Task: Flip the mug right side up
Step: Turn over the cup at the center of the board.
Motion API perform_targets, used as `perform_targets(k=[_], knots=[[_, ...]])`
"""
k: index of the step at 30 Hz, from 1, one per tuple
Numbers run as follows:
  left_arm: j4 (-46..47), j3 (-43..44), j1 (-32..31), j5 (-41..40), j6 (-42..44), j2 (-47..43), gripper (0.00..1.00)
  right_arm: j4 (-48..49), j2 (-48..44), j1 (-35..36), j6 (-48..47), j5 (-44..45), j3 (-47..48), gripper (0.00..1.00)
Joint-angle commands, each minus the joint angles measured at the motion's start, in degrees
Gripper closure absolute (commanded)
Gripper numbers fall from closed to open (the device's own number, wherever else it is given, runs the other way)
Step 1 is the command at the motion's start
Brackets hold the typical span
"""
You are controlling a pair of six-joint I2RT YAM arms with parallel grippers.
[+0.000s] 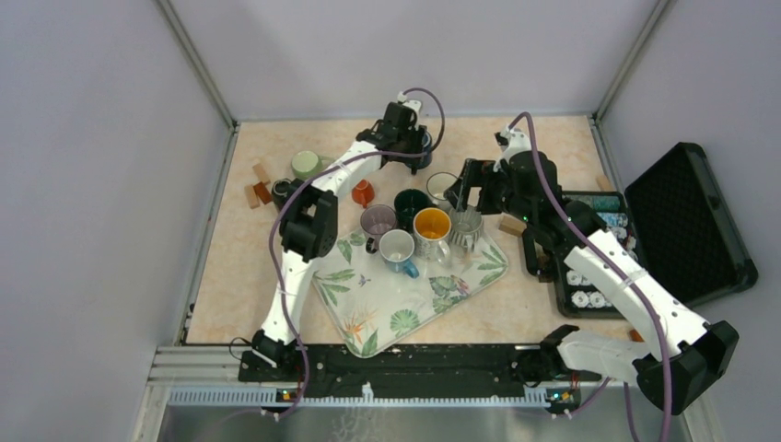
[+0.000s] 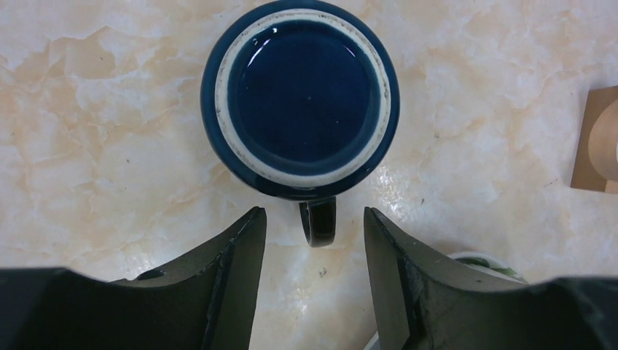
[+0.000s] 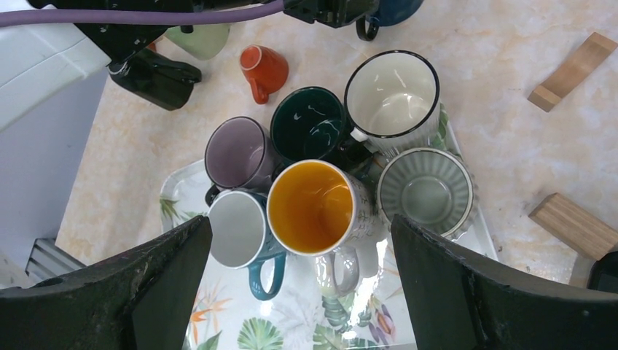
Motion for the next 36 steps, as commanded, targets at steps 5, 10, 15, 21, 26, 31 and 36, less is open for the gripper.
perform_targets(k=[5,10,15,21,26,31,36], knots=[[0.5,6.2,-0.2,-2.1,0.5,3.7,0.46,0.2,-1.9,-0.6,0.7,0.3,-0.8,0.07],[0.8,6.4,-0.2,-2.5,0.1,4.9,0.49,0.6,-1.9,-0.6,1.0,-0.1,-1.2,0.07],[1.2,6.4,-0.1,-3.5,-0.4,5.4,0.51,1.0,-1.8,-0.6,1.2,-0.5,-1.4,0.07],[2.2,6.8,-0.2,-3.4,0.0,5.8,0.63,1.0,-1.5,-0.6,1.3,-0.6,-1.3,0.07],[2.7,7.3,0.1,-3.0,0.6,5.8,0.81,1.0,-1.5,-0.5,1.3,-0.5,-1.4,0.07],[4.5,6.4,0.7,-2.2,1.5,2.7,1.0,1.7,-1.4,-0.6,1.4,-0.7,-1.5,0.07],[10.4,1.3,1.3,-0.9,1.8,-3.9,1.0,3.3,-1.1,-0.5,1.9,-0.9,-2.2,0.07]])
